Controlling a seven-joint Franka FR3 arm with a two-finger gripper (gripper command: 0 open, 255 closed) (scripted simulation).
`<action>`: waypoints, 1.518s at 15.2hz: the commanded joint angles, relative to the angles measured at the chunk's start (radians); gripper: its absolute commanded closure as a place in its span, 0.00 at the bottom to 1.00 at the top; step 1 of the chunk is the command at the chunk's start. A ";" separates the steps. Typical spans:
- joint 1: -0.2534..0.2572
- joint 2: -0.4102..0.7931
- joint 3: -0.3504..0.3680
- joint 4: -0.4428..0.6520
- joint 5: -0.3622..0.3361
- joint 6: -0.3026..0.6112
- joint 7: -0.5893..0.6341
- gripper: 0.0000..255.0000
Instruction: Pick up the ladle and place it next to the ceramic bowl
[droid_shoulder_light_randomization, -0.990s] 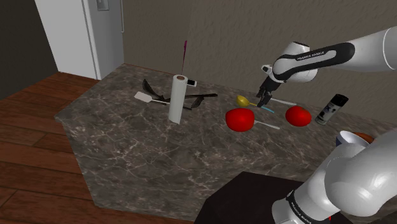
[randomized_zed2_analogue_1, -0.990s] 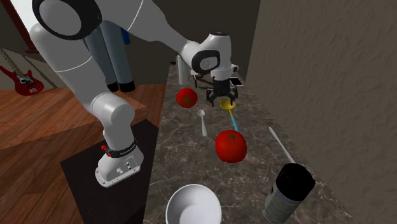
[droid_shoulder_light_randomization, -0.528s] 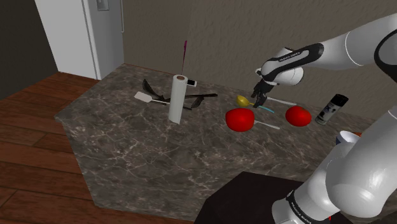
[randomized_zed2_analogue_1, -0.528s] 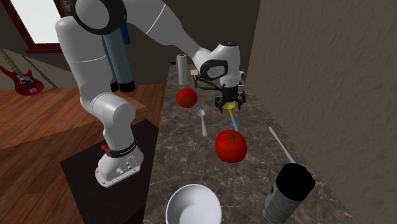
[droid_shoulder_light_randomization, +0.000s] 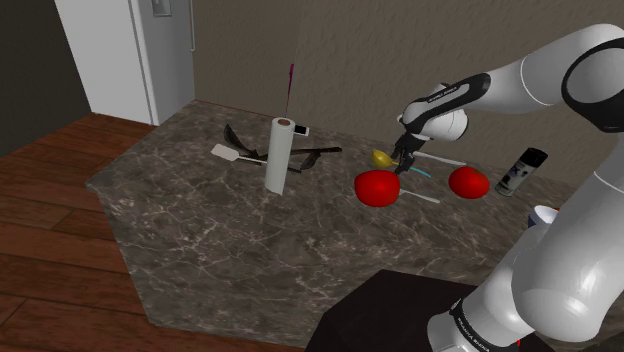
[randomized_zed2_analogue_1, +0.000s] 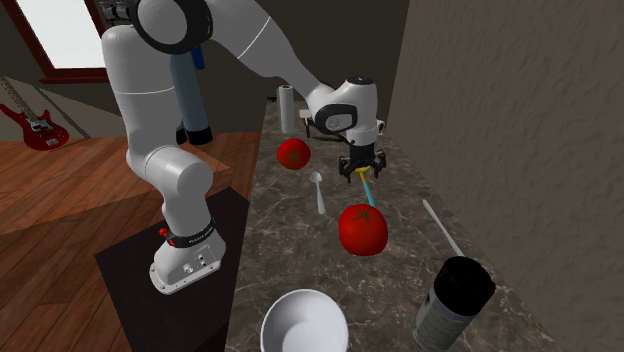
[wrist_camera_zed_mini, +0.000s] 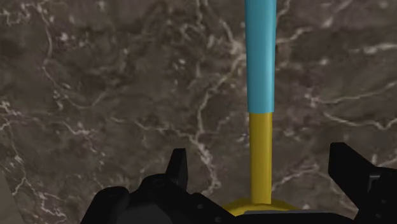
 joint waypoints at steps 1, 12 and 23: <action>0.000 0.001 0.000 0.000 0.002 0.000 -0.001 0.00; -0.001 0.006 0.001 0.008 0.006 -0.003 -0.003 1.00; 0.008 -0.101 -0.010 0.041 -0.123 -0.112 0.091 1.00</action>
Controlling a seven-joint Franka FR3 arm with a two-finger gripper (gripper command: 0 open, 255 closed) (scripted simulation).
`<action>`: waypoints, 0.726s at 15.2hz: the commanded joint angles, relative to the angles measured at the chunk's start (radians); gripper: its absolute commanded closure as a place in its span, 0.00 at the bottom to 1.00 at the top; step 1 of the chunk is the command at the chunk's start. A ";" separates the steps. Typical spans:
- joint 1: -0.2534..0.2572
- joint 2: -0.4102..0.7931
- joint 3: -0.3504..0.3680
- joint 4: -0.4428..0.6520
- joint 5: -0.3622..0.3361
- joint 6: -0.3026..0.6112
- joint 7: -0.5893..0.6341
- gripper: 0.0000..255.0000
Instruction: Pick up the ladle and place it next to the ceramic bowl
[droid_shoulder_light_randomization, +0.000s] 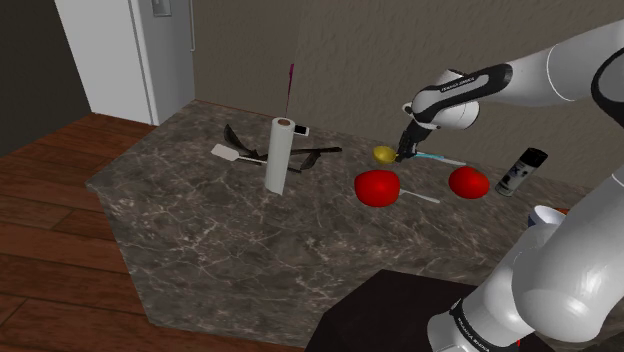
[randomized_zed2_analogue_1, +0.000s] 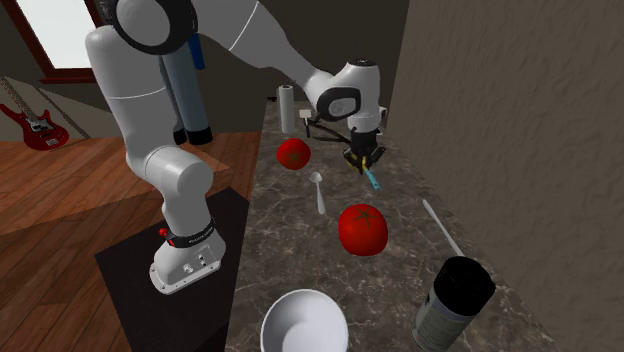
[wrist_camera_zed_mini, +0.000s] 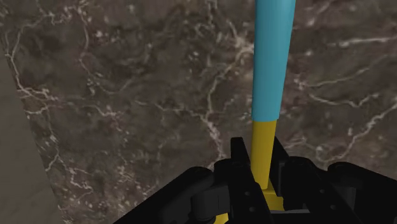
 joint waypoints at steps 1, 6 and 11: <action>0.001 -0.018 0.002 0.013 -0.021 -0.027 0.017 1.00; -0.001 -0.064 0.008 0.046 -0.066 -0.094 0.051 1.00; -0.004 -0.102 0.018 0.084 -0.099 -0.161 0.077 1.00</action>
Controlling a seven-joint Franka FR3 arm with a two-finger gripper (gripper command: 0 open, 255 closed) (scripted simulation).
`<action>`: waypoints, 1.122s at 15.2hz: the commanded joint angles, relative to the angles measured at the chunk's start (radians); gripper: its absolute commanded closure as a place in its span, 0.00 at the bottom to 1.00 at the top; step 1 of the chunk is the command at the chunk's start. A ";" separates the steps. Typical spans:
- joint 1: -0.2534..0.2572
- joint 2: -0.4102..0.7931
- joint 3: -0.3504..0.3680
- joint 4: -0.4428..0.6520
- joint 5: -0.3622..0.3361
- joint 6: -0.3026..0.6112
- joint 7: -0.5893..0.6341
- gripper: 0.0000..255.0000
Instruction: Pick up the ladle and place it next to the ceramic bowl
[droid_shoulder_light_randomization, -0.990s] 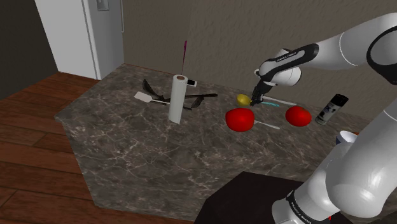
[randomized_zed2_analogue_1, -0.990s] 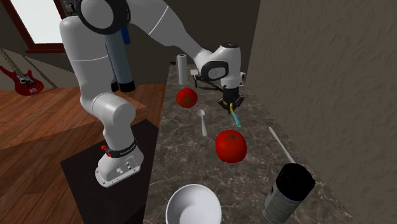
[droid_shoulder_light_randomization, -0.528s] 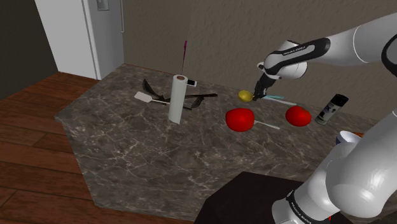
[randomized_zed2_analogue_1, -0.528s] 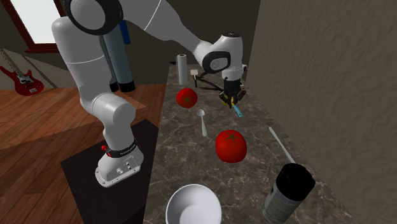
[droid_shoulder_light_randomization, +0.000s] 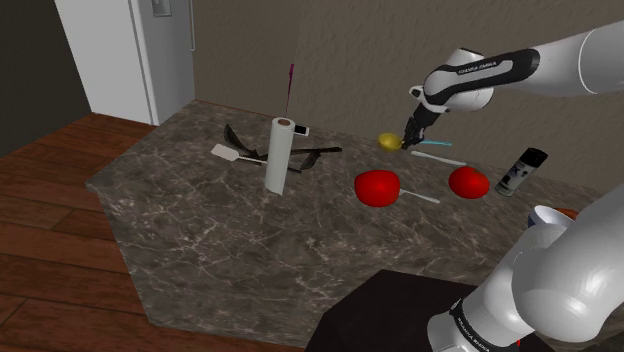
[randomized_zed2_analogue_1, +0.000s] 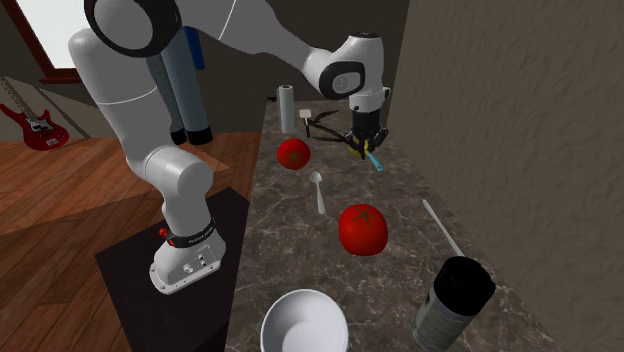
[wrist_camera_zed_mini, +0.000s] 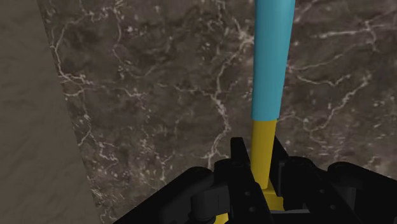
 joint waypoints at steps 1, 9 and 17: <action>-0.001 -0.014 0.003 0.018 -0.011 -0.029 0.008 1.00; -0.015 -0.089 0.017 0.049 -0.065 -0.121 0.034 1.00; -0.152 -0.368 0.027 -0.155 -0.242 -0.162 0.020 1.00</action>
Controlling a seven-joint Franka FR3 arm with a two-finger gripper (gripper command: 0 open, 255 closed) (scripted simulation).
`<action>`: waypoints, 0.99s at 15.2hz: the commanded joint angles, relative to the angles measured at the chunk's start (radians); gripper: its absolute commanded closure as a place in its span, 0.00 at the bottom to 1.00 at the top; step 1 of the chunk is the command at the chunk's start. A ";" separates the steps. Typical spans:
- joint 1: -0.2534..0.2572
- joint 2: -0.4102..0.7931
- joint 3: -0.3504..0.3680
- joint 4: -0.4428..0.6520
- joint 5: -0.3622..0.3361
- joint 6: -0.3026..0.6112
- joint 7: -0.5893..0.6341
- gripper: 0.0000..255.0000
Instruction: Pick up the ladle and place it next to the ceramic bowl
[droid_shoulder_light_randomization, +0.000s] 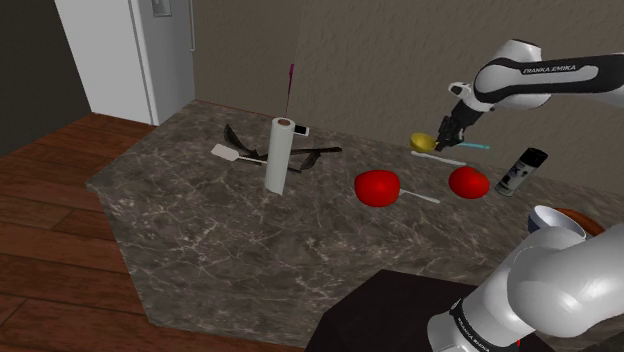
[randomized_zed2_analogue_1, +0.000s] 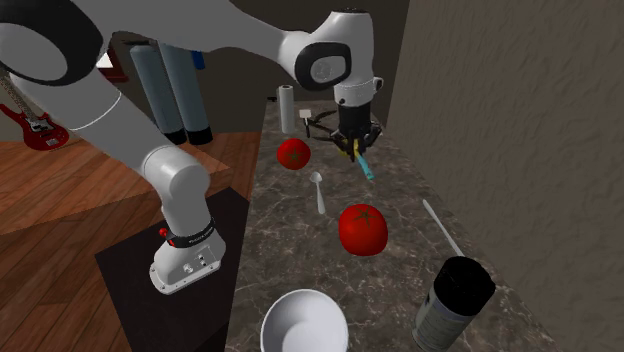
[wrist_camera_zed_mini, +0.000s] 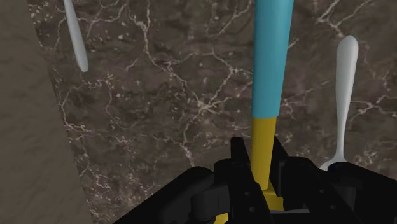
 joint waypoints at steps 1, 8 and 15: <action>-0.043 -0.074 0.004 -0.052 -0.043 -0.016 -0.009 1.00; -0.190 -0.280 -0.012 -0.161 -0.149 -0.101 -0.091 1.00; -0.276 -0.371 -0.054 -0.230 -0.212 -0.116 -0.159 1.00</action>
